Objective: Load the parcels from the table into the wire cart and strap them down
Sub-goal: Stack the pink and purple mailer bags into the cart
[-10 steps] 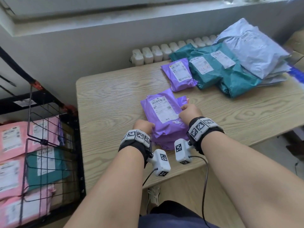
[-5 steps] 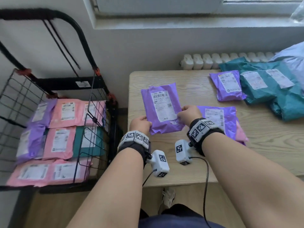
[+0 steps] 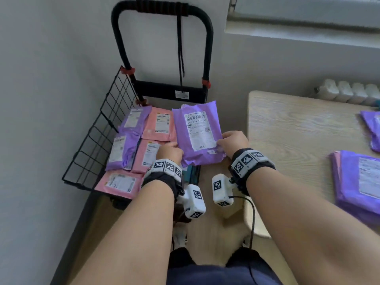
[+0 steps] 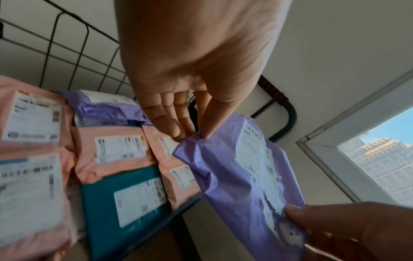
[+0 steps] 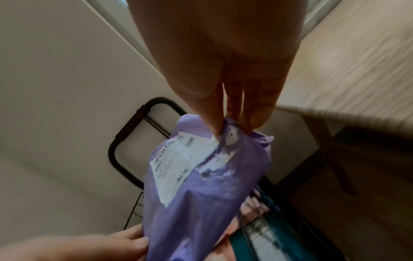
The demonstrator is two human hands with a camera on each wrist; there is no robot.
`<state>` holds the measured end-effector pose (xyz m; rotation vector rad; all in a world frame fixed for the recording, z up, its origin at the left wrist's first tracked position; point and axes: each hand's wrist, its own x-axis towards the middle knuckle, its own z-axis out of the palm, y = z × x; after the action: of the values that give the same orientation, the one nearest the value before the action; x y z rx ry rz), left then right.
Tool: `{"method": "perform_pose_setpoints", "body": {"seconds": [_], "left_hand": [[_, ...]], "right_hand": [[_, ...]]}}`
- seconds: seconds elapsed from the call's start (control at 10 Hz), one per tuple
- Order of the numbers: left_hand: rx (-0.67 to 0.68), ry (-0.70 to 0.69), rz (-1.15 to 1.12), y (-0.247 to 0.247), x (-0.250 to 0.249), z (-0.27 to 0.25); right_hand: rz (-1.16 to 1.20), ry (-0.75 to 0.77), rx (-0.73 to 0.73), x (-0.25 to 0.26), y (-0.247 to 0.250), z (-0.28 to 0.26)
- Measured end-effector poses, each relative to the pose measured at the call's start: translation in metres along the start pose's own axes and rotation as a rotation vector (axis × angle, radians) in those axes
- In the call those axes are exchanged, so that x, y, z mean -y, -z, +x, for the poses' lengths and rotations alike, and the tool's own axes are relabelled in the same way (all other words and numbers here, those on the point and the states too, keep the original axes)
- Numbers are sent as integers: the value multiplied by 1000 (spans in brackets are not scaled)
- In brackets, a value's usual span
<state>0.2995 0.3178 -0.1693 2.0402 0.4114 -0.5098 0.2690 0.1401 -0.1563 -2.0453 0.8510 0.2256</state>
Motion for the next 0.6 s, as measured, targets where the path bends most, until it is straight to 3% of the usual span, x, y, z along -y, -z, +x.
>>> {"method": "perform_pose_setpoints", "body": {"seconds": [0.2, 0.4, 0.5, 0.6], "left_hand": [[23, 64, 182, 59, 34, 40], [116, 137, 197, 73, 57, 64], [152, 156, 398, 77, 52, 65], [192, 164, 410, 77, 57, 74]], "right_hand": [[-55, -64, 73, 23, -77, 0], [-139, -87, 201, 27, -124, 24], [-282, -82, 262, 24, -138, 36], [-294, -149, 283, 22, -148, 39]]}}
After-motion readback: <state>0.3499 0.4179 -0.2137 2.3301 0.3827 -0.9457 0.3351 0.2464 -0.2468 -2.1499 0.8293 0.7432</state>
